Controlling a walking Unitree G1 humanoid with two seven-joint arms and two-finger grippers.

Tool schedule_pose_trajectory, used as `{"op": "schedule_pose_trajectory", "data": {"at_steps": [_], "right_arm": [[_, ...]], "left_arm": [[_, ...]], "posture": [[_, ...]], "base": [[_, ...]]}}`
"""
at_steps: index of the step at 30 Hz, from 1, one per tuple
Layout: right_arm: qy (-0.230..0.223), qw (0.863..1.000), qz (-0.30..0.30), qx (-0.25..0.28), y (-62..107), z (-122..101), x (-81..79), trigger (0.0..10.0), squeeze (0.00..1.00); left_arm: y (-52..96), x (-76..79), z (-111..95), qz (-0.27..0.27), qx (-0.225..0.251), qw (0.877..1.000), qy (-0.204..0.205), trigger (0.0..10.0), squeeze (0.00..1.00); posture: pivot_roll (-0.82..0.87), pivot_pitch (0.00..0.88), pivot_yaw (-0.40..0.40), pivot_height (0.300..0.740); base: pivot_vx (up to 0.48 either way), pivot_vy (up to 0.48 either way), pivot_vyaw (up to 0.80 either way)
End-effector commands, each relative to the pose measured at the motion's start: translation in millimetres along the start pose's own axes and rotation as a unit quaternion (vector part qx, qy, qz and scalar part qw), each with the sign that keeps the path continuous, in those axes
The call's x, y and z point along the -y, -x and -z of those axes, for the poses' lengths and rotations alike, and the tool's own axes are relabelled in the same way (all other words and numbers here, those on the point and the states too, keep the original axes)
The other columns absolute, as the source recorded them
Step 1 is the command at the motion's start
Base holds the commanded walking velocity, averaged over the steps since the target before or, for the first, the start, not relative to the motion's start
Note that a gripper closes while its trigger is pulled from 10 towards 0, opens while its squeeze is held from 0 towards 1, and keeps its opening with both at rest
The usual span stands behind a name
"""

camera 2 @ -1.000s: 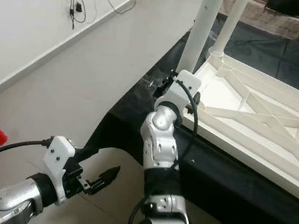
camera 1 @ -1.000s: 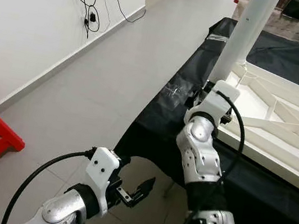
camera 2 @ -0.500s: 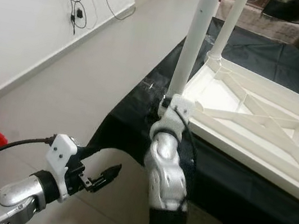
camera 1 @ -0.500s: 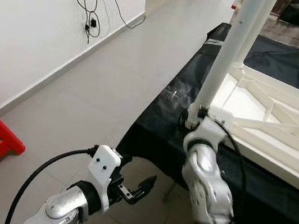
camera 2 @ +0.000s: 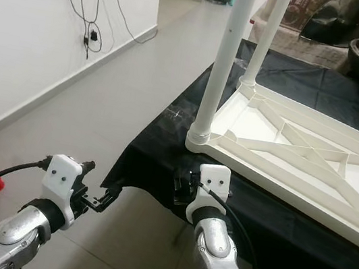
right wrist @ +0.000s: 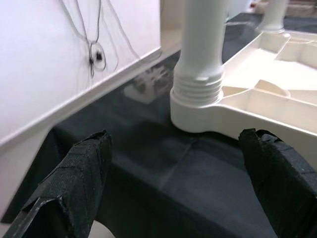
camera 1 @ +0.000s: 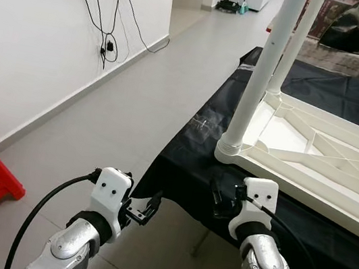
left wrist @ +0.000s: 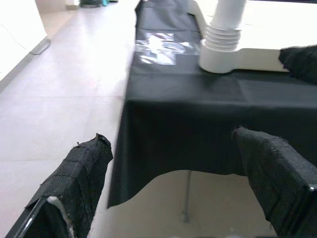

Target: Building children table

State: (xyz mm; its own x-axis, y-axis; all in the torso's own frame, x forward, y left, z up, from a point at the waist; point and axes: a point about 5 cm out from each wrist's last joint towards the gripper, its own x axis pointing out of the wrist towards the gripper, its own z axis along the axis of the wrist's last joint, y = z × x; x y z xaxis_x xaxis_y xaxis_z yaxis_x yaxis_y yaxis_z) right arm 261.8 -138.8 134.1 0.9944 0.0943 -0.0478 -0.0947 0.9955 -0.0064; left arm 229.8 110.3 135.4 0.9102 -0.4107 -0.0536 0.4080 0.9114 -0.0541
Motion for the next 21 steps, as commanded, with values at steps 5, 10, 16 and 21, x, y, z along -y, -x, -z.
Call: {"op": "schedule_pose_trajectory", "data": {"at_steps": [5, 10, 16, 21], "right_arm": [[-0.008, 1.0, 0.009, -0.017, 2.0, 10, -0.5, 10.0, 0.0], [-0.004, 0.999, -0.008, -0.037, -0.6, 20, -4.8, 10.0, 0.0], [-0.003, 0.999, -0.013, -0.049, -2.2, 24, -4.2, 10.0, 0.0], [-0.001, 0.999, -0.012, -0.048, -2.6, 24, -4.3, 10.0, 0.0]], "left_arm": [[-1.3, 5.4, 9, -0.002, -0.014, 1.0, 0.004, 10.0, 0.0], [-6.2, 10.0, 15, 0.002, -0.022, 1.0, 0.006, 10.0, 0.0], [-8.2, 9.7, 16, -0.001, -0.023, 1.0, 0.012, 10.0, 0.0], [-8.8, 10.1, 17, -0.001, -0.022, 1.0, 0.012, 10.0, 0.0]], "posture": [[0.09, 0.029, -0.027, 0.74], [0.08, 0.015, -0.034, 0.74], [0.07, 0.01, -0.036, 0.74], [0.07, 0.012, -0.035, 0.74]], "base": [[0.0, 0.0, -0.15], [-0.232, 0.0, 0.0], [-0.369, 0.0, 0.0], [-0.318, 0.0, 0.0]]}}
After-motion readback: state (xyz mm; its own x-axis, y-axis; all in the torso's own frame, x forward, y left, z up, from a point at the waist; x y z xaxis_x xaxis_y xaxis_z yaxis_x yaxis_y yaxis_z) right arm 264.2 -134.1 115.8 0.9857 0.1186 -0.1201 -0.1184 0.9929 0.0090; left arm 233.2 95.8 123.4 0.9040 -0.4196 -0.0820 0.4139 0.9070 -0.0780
